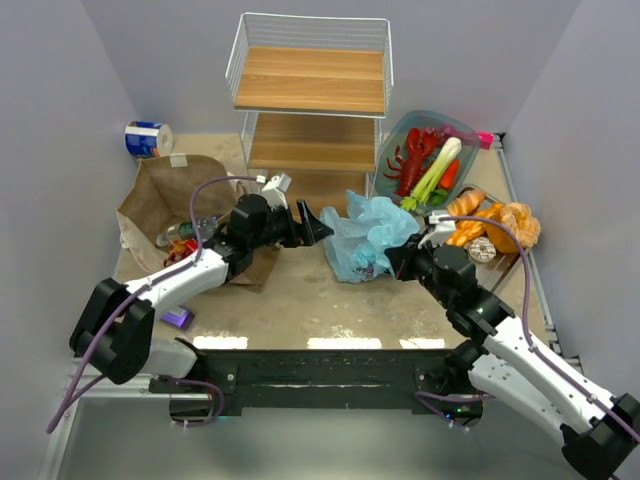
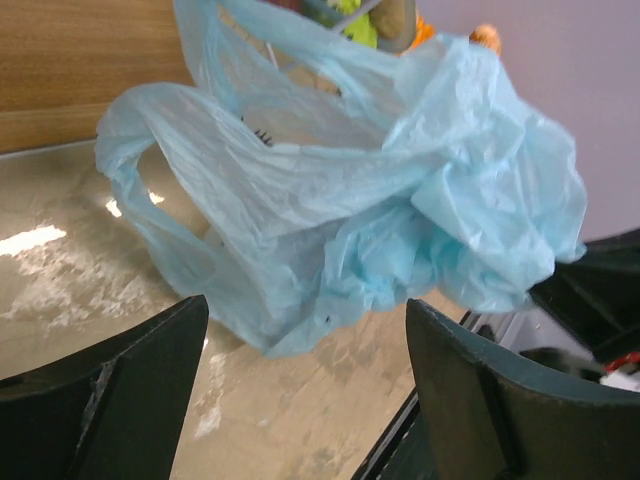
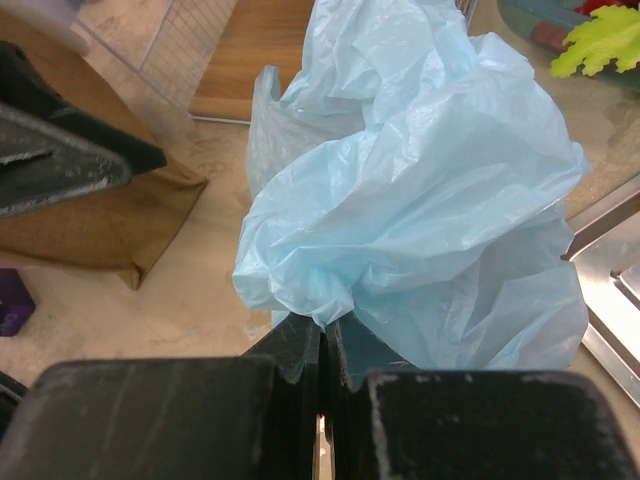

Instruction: Place the mixed food into the grocery bags and tie them

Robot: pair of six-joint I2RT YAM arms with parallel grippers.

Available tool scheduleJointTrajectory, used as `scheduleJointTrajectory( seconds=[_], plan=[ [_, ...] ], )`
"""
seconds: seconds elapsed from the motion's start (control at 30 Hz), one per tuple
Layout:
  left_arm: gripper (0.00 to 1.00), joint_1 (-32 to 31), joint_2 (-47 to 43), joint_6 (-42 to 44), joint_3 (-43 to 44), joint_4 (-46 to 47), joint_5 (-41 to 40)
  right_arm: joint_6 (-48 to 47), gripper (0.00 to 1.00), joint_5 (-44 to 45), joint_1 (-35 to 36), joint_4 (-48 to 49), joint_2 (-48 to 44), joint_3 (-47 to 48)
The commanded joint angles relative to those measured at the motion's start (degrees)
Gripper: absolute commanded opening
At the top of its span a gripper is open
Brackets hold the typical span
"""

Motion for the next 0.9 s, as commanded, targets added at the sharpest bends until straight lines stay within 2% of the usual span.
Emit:
scheduleJointTrajectory(
  seconds=[0.0,0.33,0.87],
  plan=[
    [0.86,0.33,2.07,-9.74,-0.3,12.3,-4.77,1.63,0.0,-0.77,-0.19,2.06,-5.56,-1.89],
    [0.88,0.33,11.3,-17.83,1.54,17.76,-3.56,0.32,0.0,-2.97,-0.19,1.45,-10.85,-4.62],
    [0.87,0.33,19.46,-20.38,7.43,20.84,-3.38,-4.34,0.0,-7.88,-0.19,-0.57,-13.57,-5.76]
  ],
)
